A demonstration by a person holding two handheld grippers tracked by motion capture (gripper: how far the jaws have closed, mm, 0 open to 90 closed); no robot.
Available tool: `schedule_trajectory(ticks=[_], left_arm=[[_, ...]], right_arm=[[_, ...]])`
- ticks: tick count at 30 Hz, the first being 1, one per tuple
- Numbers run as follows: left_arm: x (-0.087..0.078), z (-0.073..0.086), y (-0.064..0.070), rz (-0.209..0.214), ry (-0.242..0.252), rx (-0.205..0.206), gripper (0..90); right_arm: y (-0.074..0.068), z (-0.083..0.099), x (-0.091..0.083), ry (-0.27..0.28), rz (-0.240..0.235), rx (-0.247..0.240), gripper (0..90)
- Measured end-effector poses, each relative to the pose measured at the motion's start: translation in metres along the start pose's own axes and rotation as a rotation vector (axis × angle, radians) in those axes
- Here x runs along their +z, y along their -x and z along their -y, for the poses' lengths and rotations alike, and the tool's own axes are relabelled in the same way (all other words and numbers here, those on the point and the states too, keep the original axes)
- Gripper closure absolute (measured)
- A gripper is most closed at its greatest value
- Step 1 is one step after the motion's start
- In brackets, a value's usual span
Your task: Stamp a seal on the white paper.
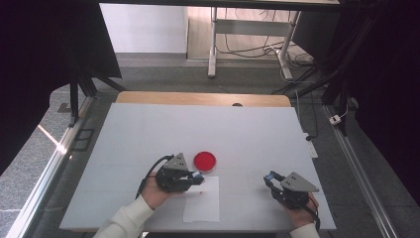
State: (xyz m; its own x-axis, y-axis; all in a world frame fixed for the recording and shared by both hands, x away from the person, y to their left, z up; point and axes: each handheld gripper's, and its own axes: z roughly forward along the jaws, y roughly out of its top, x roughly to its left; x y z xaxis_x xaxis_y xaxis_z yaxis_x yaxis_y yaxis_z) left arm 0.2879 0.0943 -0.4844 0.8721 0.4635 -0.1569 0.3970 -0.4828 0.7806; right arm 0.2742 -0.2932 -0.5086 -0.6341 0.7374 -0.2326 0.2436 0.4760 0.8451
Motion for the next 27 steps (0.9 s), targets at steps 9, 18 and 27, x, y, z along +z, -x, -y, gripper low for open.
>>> schedule_trajectory(ticks=[9,18,27], left_arm=[[-0.008,-0.002,-0.002,0.002,0.045,-0.026,75.2],[-0.018,-0.004,-0.005,-0.014,0.081,-0.051,75.2],[-0.027,-0.005,-0.01,-0.017,0.113,-0.071,75.2]], right_arm=[[0.0,0.0,0.0,0.0,0.0,0.0,64.4],[0.0,0.0,0.0,0.0,0.005,0.0,64.4],[0.0,0.0,0.0,0.003,0.001,-0.002,64.4]])
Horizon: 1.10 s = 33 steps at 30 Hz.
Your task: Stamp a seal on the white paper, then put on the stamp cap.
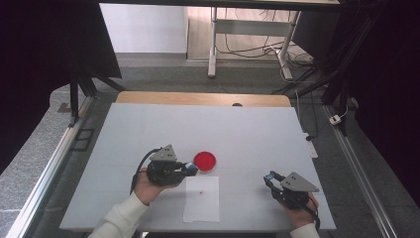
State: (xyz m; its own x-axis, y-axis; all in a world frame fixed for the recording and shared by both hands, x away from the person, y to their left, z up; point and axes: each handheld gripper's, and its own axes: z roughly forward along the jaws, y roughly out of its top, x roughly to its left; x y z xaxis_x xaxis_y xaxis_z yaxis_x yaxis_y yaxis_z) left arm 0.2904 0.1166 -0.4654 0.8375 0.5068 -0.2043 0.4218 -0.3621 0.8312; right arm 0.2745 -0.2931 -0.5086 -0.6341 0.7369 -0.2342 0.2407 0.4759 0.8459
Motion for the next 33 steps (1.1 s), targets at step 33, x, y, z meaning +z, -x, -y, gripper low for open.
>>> schedule_trajectory(ticks=[33], left_arm=[[0.002,0.001,-0.002,-0.025,0.032,-0.013,75.2]], right_arm=[[-0.012,-0.008,0.008,0.015,-0.041,-0.008,64.4]])
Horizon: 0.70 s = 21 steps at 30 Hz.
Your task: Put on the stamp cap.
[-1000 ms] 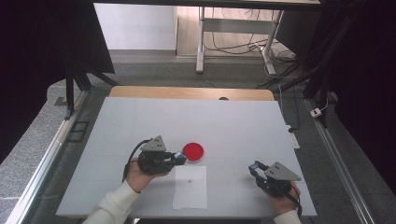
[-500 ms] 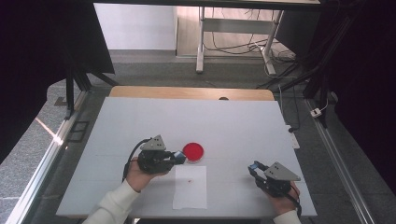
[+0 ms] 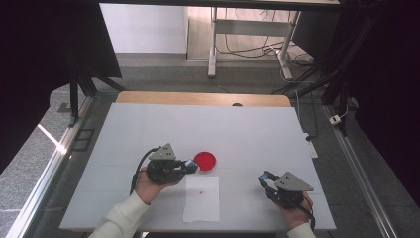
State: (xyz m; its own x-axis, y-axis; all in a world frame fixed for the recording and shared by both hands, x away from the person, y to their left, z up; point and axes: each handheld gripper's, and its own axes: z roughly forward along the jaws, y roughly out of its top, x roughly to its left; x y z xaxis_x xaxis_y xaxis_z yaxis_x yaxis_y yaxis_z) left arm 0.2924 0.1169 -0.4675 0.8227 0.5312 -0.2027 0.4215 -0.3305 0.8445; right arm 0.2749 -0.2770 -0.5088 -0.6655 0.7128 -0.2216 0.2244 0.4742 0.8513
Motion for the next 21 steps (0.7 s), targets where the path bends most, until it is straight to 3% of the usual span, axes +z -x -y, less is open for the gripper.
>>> schedule_trajectory(ticks=[15,21], left_arm=[[0.007,0.0,0.004,0.011,-0.01,0.009,75.2],[0.007,0.0,0.003,0.01,-0.012,0.008,75.2]], right_arm=[[-0.026,-0.014,0.023,-0.004,-0.077,-0.038,64.4],[-0.029,-0.015,0.027,-0.004,-0.088,-0.036,64.4]])
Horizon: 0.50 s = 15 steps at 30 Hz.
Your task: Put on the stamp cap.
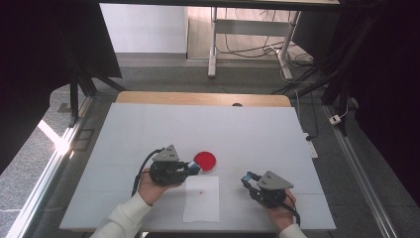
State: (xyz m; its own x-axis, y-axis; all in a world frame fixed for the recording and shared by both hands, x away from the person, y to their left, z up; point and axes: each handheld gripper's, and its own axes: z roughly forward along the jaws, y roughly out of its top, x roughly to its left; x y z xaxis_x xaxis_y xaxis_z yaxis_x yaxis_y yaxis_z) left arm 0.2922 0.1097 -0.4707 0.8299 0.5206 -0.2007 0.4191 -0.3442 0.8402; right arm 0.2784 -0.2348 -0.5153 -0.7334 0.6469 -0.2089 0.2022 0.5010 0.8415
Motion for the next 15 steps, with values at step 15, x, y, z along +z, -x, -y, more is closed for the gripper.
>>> schedule_trajectory(ticks=[15], left_arm=[[0.0018,-0.0009,0.002,0.001,0.003,0.002,75.2]], right_arm=[[-0.0092,-0.0063,0.0071,0.015,-0.03,0.007,64.4]])
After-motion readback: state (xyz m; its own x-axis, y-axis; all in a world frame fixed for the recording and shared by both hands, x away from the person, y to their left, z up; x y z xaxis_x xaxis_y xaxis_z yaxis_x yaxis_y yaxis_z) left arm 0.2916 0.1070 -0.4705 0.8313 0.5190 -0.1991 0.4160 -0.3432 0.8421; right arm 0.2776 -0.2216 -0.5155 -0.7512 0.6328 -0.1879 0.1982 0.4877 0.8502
